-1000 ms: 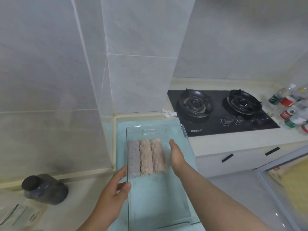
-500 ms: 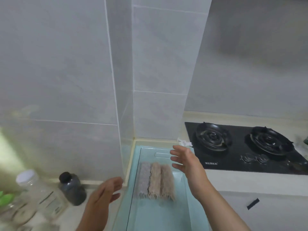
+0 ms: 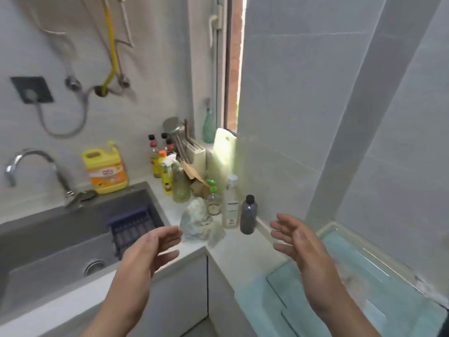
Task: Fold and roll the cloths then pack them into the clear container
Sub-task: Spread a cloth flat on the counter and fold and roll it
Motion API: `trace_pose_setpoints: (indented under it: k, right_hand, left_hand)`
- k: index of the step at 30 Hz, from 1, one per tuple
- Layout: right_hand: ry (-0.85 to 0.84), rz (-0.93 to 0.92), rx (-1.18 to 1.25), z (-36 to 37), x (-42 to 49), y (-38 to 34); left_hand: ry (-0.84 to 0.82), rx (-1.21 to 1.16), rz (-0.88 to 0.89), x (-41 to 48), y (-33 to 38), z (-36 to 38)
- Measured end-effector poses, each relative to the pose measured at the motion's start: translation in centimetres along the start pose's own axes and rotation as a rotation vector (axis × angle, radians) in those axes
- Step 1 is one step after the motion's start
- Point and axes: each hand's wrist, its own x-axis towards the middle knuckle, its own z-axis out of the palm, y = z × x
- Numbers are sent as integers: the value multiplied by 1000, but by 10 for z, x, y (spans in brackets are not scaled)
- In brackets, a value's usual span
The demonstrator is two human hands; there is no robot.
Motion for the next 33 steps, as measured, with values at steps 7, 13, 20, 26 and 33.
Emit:
trace_pose_setpoints:
  k: [7, 13, 20, 26, 33]
  right_hand:
    - [-403, -14, 74, 139, -21, -27]
    - [-654, -49, 119, 264, -67, -46]
    - [-922, -86, 98, 409, -148, -62]
    - [-1027, -61, 80, 507, -206, -70]
    - [-1090, -15, 84, 601, -260, -68]
  left_hand:
    - [434, 74, 126, -104, 63, -125]
    - [728, 87, 177, -190, 96, -230]
    - [967, 88, 209, -283, 121, -351]
    - [1082, 95, 243, -336, 139, -444]
    - [1167, 109, 219, -377, 147, -533]
